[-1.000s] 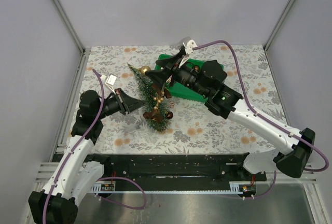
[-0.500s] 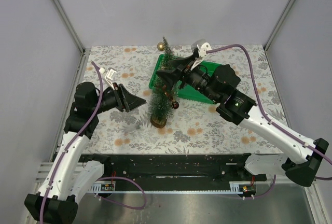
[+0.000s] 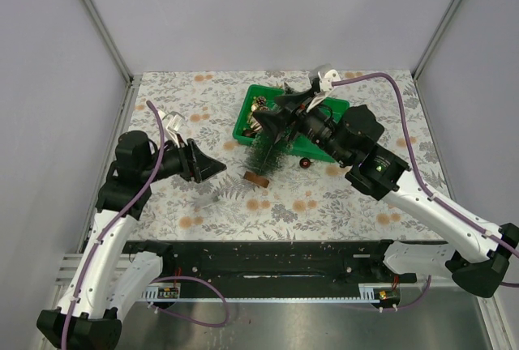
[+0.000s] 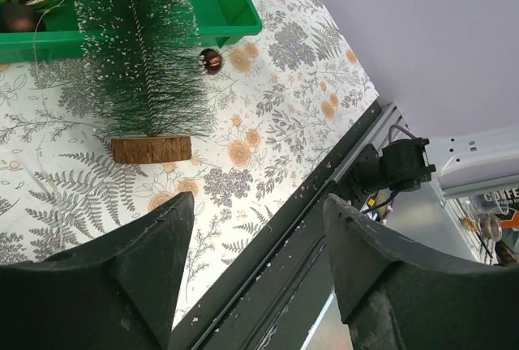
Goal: Decorate the small christmas tree
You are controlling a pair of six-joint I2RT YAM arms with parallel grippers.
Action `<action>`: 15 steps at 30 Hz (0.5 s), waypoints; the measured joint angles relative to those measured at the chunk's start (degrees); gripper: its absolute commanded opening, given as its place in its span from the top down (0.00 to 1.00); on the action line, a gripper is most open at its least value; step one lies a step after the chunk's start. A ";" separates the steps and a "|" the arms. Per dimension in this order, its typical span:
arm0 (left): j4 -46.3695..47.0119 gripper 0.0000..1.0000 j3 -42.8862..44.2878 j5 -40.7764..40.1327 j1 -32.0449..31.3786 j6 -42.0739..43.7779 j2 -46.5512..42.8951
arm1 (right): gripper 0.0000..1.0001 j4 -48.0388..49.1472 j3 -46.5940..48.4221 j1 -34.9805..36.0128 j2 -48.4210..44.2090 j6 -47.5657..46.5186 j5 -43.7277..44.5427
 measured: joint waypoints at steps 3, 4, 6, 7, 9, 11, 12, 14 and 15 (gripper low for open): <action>-0.61 0.29 0.44 -0.48 0.09 0.63 0.02 | 0.23 -0.83 -0.02 0.02 0.00 0.33 1.44; -0.79 0.27 0.61 -0.63 0.11 0.87 0.04 | 0.23 -1.46 -0.02 0.02 0.00 0.37 2.43; -0.94 0.18 0.66 -0.90 0.11 1.31 0.04 | 0.22 -2.91 -0.02 0.02 0.11 0.52 4.48; -1.14 0.15 0.70 -1.09 0.11 1.51 0.04 | 0.23 -3.85 0.00 0.04 0.33 0.74 5.92; -1.55 0.14 0.85 -1.73 0.15 2.01 0.13 | 0.23 -6.38 0.59 -0.15 1.49 1.44 9.14; -1.57 0.14 1.11 -2.23 0.15 2.40 0.31 | 0.26 -9.55 1.97 -1.14 3.63 3.08 11.30; -1.68 0.14 1.42 -2.54 0.15 2.62 0.57 | 0.27 -11.02 2.91 -2.27 5.16 4.26 11.67; -1.66 0.14 2.10 -2.97 0.20 2.91 1.33 | 0.28 -13.64 4.87 -6.36 9.27 7.15 11.39; -1.57 0.14 2.36 -3.06 0.22 2.97 1.66 | 0.28 -14.36 5.64 -8.00 11.13 8.13 11.21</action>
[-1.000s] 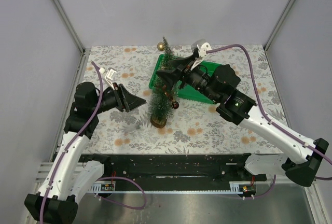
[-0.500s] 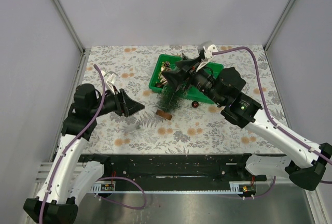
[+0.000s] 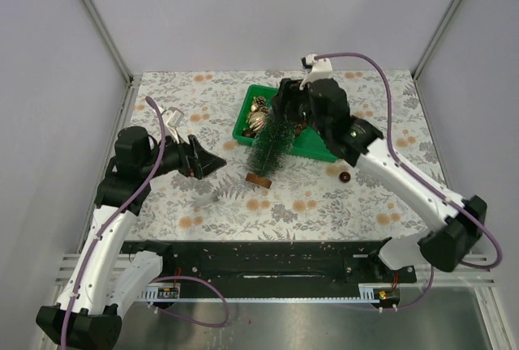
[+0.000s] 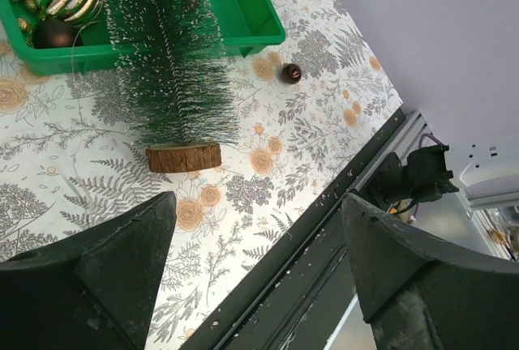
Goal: Decorate the small christmas tree
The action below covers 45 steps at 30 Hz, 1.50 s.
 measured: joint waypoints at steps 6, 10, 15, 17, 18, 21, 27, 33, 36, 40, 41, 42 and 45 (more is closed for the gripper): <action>0.09 0.13 0.24 -0.33 0.11 0.70 1.40 | 0.30 -8.13 15.28 -7.41 19.56 2.73 -0.11; 0.09 0.14 0.24 -0.35 0.42 0.85 1.66 | 0.36 -11.63 24.52 -7.87 31.34 2.78 -0.22; 0.11 0.14 0.24 -0.33 0.42 1.03 1.66 | 0.41 -16.22 26.69 -8.13 38.84 2.89 0.85; 0.13 0.14 0.24 -0.33 0.42 1.01 1.66 | 0.41 -17.77 26.69 -8.20 40.37 2.91 1.70; 0.15 0.14 0.24 -0.33 0.42 0.98 1.66 | 0.41 -18.45 26.69 -8.22 40.85 2.91 1.97; 0.22 0.14 0.24 -0.33 0.44 0.94 1.66 | 0.43 -18.91 26.69 -8.26 41.24 2.89 2.80; 0.46 0.14 0.24 -0.33 0.50 0.74 1.60 | 0.69 -18.82 26.71 -8.28 41.46 2.67 3.52; 0.61 0.15 0.20 -0.33 0.59 0.74 1.36 | 0.87 -18.80 26.71 -8.33 42.07 2.93 3.54; 0.61 0.15 0.17 -0.33 0.61 0.74 1.36 | 0.96 -18.80 26.71 -8.35 42.14 2.91 3.54; 0.61 0.15 0.13 -0.31 0.61 0.74 1.29 | 1.00 -18.80 26.71 -8.39 42.14 3.06 3.54; 0.59 0.15 0.11 -0.33 0.61 0.74 1.22 | 1.00 -18.64 26.62 -8.44 42.07 3.15 3.50; 0.59 0.15 0.11 -0.31 0.61 0.74 1.09 | 1.00 -18.25 26.21 -8.44 41.83 3.19 3.45; 0.59 0.15 0.09 -0.31 0.61 0.72 0.94 | 1.00 -16.13 22.62 -8.46 39.39 3.30 3.04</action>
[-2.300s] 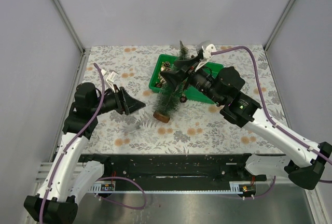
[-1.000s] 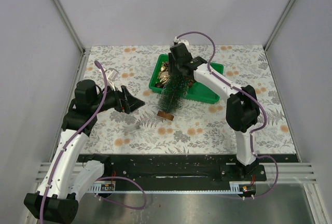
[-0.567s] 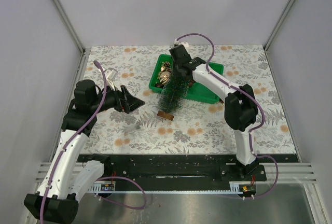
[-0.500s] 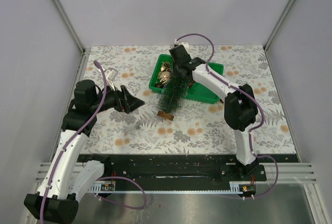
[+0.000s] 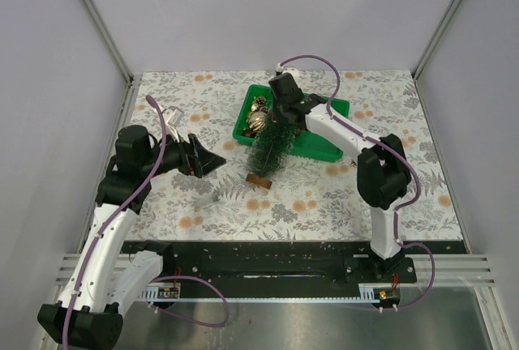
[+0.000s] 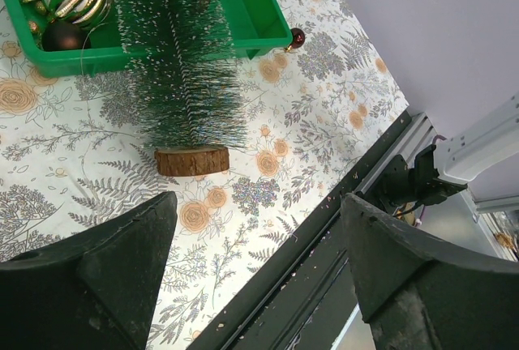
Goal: Decorate the small christmas tree
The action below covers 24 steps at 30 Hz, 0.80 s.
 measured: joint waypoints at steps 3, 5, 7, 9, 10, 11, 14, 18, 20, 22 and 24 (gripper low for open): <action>0.00 0.15 0.02 0.00 0.00 0.00 0.00 | 1.00 3.13 -5.62 -0.02 -4.72 0.15 -0.68; 0.00 0.15 0.02 0.00 0.00 -0.02 0.00 | 1.00 6.05 -10.34 -0.04 -9.29 0.33 -1.66; 0.00 0.15 0.02 0.00 0.02 -0.02 0.00 | 1.00 8.35 -13.86 -0.02 -13.62 0.48 -2.75; 0.00 0.15 0.02 0.00 0.02 -0.02 0.00 | 1.00 11.17 -16.65 0.07 -17.51 0.46 -3.63; 0.00 0.15 0.02 0.02 0.02 -0.02 0.00 | 1.00 12.79 -18.05 0.24 -19.37 0.44 -4.28; 0.02 0.15 0.02 0.02 0.02 -0.04 0.00 | 1.00 14.49 -19.47 0.42 -21.11 0.26 -4.59; 0.00 0.15 0.02 0.02 0.02 -0.04 0.00 | 1.00 18.93 -24.02 1.77 -25.70 -0.55 -4.81; 0.02 0.15 0.02 0.00 0.02 -0.13 0.00 | 1.00 24.72 -31.21 5.75 -31.23 -1.66 -4.57; 0.00 0.15 0.02 0.02 0.02 -0.20 0.00 | 1.00 27.12 -34.47 8.02 -33.51 -2.54 -4.11; 0.02 0.15 0.02 0.04 0.02 -0.39 0.00 | 1.00 29.68 -38.25 10.88 -36.22 -3.87 -2.97; 0.02 0.15 0.02 0.04 0.02 -0.52 0.00 | 1.00 31.28 -40.24 13.70 -37.66 -4.70 -2.34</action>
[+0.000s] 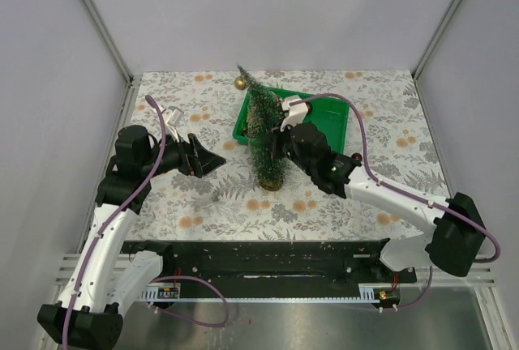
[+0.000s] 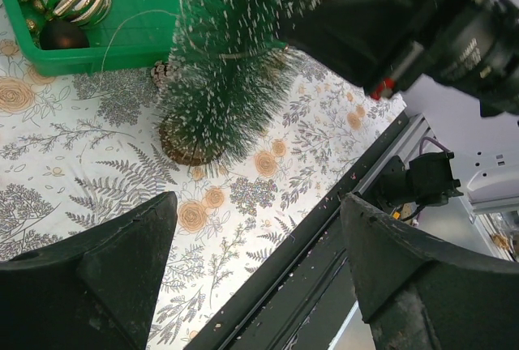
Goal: Decorate the small christmas tree
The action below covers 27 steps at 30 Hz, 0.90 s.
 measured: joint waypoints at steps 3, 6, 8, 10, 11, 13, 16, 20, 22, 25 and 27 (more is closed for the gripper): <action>0.00 0.15 0.00 0.00 0.00 -0.09 -0.09 | 1.00 1.86 -3.82 3.10 -2.89 -0.57 1.84; 0.02 0.16 -0.02 0.09 0.00 -0.13 -0.44 | 1.00 2.47 -6.73 5.09 -5.46 -0.61 3.78; 0.00 0.16 -0.02 0.17 0.00 -0.33 -0.61 | 1.00 2.67 -7.89 6.08 -6.75 -0.55 5.07; 0.02 0.16 -0.02 0.17 0.00 -0.39 -0.63 | 0.98 2.99 -8.72 7.08 -7.65 -0.37 6.01; 0.00 0.16 -0.02 0.17 0.00 -0.46 -0.63 | 0.96 3.28 -9.05 7.69 -7.89 -0.24 6.56; 0.02 0.15 -0.02 0.22 0.00 -0.50 -0.66 | 0.91 3.65 -9.68 8.63 -8.24 0.09 7.48; 0.02 0.15 -0.02 0.22 0.00 -0.48 -0.72 | 0.87 3.85 -10.71 9.70 -8.70 0.57 8.72; 0.00 0.15 -0.02 0.22 0.00 -0.48 -0.74 | 0.85 3.82 -12.13 10.38 -9.75 1.14 10.05; 0.00 0.14 -0.02 0.20 0.00 -0.46 -0.74 | 0.85 3.76 -12.48 10.58 -10.32 1.29 10.45; 0.00 0.13 -0.02 0.11 0.00 -0.48 -0.72 | 0.85 3.82 -12.52 10.69 -10.97 1.33 11.32; 0.00 0.13 -0.02 -0.04 0.00 -0.44 -0.72 | 0.85 3.82 -12.52 10.69 -11.19 1.33 11.63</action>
